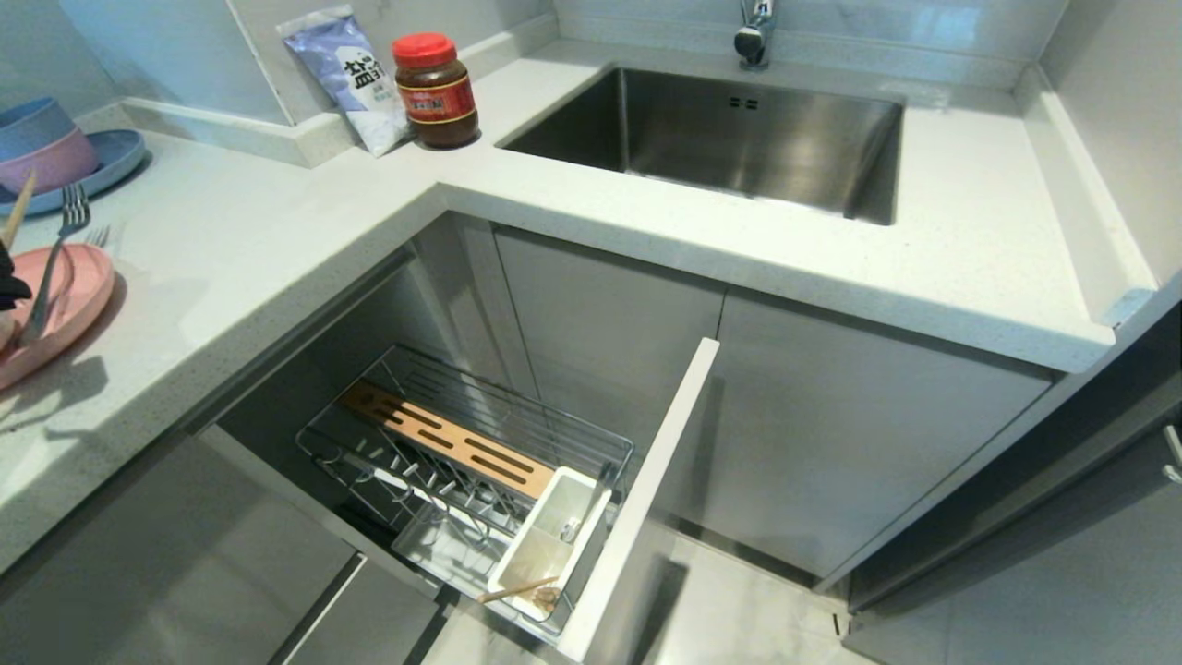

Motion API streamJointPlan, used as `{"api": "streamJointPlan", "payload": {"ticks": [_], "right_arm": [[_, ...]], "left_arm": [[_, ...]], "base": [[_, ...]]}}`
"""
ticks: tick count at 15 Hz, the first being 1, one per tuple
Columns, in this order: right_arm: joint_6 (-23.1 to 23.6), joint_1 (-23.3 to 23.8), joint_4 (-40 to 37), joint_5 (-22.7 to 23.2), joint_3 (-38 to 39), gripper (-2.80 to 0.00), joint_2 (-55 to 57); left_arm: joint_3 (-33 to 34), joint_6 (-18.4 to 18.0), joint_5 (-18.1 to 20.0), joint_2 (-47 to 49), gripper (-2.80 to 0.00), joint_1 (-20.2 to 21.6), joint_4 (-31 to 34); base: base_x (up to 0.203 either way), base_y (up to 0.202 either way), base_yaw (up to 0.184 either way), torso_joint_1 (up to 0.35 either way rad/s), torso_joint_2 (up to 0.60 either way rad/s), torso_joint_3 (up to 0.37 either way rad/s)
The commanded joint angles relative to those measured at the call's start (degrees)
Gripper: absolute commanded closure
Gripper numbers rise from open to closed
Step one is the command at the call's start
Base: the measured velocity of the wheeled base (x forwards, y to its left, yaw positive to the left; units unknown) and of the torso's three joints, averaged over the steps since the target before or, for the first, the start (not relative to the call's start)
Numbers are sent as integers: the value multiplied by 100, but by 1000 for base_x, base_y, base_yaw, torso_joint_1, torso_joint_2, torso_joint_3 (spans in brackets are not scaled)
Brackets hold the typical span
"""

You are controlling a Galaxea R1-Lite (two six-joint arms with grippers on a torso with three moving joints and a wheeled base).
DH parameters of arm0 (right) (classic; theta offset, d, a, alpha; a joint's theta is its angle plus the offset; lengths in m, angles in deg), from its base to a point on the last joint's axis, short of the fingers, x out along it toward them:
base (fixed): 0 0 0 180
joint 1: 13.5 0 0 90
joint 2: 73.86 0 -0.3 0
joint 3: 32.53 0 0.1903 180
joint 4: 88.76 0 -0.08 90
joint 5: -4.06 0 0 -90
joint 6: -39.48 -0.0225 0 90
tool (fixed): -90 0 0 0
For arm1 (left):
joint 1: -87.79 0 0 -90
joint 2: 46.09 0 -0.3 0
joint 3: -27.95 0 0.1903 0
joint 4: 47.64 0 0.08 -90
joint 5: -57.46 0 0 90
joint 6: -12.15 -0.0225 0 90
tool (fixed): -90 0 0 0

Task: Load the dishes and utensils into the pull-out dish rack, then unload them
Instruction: Take the chopsticks out of the cupboard

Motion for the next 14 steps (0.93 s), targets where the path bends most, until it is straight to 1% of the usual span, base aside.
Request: {"api": "streamJointPlan", "payload": {"ticks": [1, 11, 14], "right_arm": [[0, -6, 2, -2, 9, 0, -13], [0, -1, 2, -2, 9, 0, -14], [0, -1, 2, -2, 4, 0, -19]], "left_arm": [[-100, 1, -3, 353, 0, -37, 27], [-187, -9, -69, 481, 0, 14, 35], [-213, -18, -227, 569, 0, 32, 35]], "base": [[0, 0, 0, 0, 0, 0], [0, 0, 0, 0, 0, 0], [0, 0, 0, 0, 0, 0]]}}
